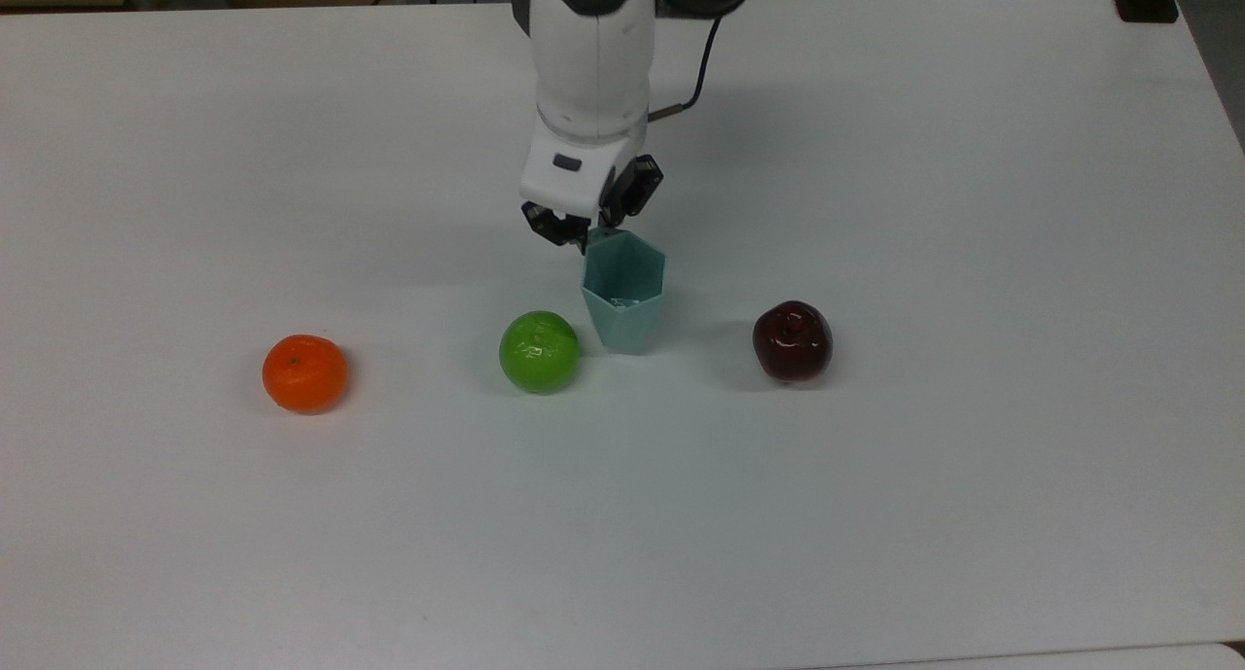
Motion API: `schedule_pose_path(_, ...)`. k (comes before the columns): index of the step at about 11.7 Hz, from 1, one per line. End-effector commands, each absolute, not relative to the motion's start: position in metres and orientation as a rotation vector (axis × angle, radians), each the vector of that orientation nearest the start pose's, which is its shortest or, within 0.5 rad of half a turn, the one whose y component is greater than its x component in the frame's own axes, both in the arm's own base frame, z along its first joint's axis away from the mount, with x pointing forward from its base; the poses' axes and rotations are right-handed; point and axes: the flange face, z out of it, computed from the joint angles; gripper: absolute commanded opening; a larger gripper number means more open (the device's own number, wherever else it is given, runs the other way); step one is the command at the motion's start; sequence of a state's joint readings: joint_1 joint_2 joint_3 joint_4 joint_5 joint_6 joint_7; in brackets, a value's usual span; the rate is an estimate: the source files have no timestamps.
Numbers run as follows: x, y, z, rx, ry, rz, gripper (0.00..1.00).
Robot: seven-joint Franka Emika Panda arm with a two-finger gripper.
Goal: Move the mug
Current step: 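Lift the teal mug and carry it toward the orange tangerine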
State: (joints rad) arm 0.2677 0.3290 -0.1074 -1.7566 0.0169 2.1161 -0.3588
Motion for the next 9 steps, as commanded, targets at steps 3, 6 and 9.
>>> schedule_pose_path(3, 0.626, 0.059, 0.474, -3.027, -0.574, -0.205, 0.09)
schedule_pose_path(6, 0.629, 0.042, 0.492, -3.050, -0.394, -0.215, 0.06)
schedule_pose_path(9, 0.635, -0.020, 0.484, -3.104, -0.272, -0.221, 0.06)
